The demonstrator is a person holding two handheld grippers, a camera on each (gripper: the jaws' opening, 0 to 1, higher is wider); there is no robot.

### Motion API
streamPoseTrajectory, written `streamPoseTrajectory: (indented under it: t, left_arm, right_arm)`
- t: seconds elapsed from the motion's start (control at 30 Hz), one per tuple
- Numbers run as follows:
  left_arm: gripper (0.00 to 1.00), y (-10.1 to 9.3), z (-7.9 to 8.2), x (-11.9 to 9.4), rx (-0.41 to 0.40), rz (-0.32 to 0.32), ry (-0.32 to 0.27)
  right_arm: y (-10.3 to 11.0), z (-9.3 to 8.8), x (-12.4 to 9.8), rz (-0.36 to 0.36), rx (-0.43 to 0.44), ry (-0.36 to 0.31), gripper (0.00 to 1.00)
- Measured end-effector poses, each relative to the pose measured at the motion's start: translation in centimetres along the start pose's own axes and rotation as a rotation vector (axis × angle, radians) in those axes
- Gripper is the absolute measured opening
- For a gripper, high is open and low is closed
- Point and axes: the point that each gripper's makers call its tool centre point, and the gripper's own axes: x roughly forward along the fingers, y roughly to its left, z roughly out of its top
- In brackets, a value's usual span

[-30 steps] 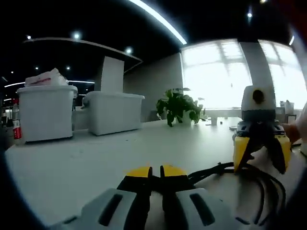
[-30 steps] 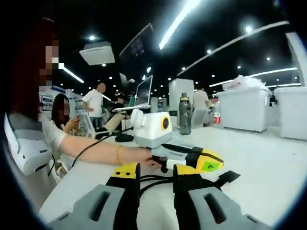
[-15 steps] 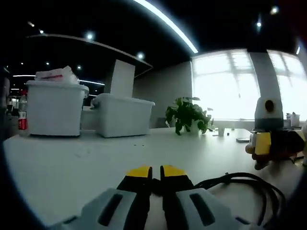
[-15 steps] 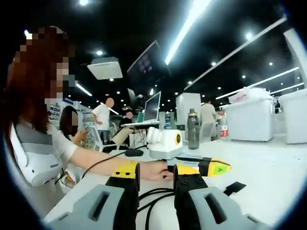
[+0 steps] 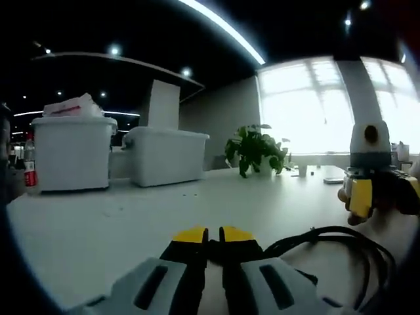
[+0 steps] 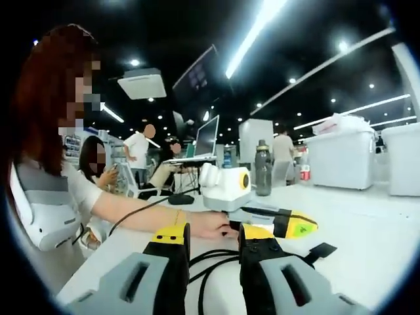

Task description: Coil the Type-C to USB data cable on the desktop and secure it with Velcro straps.

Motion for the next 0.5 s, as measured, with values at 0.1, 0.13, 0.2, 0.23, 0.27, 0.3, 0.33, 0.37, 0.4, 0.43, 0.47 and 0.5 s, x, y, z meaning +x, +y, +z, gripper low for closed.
streamPoseTrajectory:
  t: [0.1,0.13,0.2,0.23,0.27,0.3,0.33,0.37,0.4,0.43,0.47,0.5]
  left_arm:
    - [0.09,0.1,0.2,0.0,-0.012,0.001,-0.009]
    - [0.09,0.1,0.2,-0.1,-0.021,0.001,-0.015]
    - [0.09,0.1,0.4,-0.1,-0.034,-0.003,-0.025]
    - [0.09,0.1,0.4,0.0,-0.035,-0.003,-0.025]
    - [0.09,0.1,0.3,0.0,-0.033,-0.001,-0.020]
    - [0.09,0.1,0.2,0.0,-0.032,-0.002,-0.017]
    - [0.09,0.0,0.2,0.1,-0.030,-0.003,-0.015]
    - [0.09,0.0,0.1,0.1,-0.027,-0.006,-0.011]
    - [0.09,-0.1,-0.1,0.2,-0.019,-0.010,-0.004]
    - [0.09,-0.2,-0.3,0.2,0.002,-0.017,0.011]
    - [0.09,-0.3,-0.6,0.4,-0.002,-0.033,0.025]
    - [0.09,-0.5,-0.9,0.3,-0.008,-0.051,0.045]
  right_arm:
    - [-0.1,0.0,0.0,-0.003,-0.001,0.003,0.28]
    - [-0.1,0.0,-0.1,-0.004,0.000,0.000,0.28]
    - [-0.3,0.2,-0.1,-0.011,-0.002,-0.004,0.28]
    - [-0.4,0.2,-0.2,-0.014,-0.003,-0.006,0.28]
    - [-0.6,0.3,-0.2,-0.021,-0.003,-0.008,0.28]
    - [-0.7,0.3,-0.2,-0.025,-0.003,-0.008,0.28]
    - [-0.8,0.3,-0.3,-0.031,-0.006,-0.007,0.28]
    - [-1.0,0.3,-0.3,-0.038,-0.009,-0.005,0.28]
    - [-1.2,0.3,-0.3,-0.046,-0.012,-0.004,0.28]
    - [-1.4,0.3,-0.4,-0.052,-0.017,-0.002,0.28]
    - [-1.5,0.3,-0.4,-0.058,-0.022,0.001,0.28]
    - [-1.6,0.3,-0.4,-0.064,-0.029,0.003,0.28]
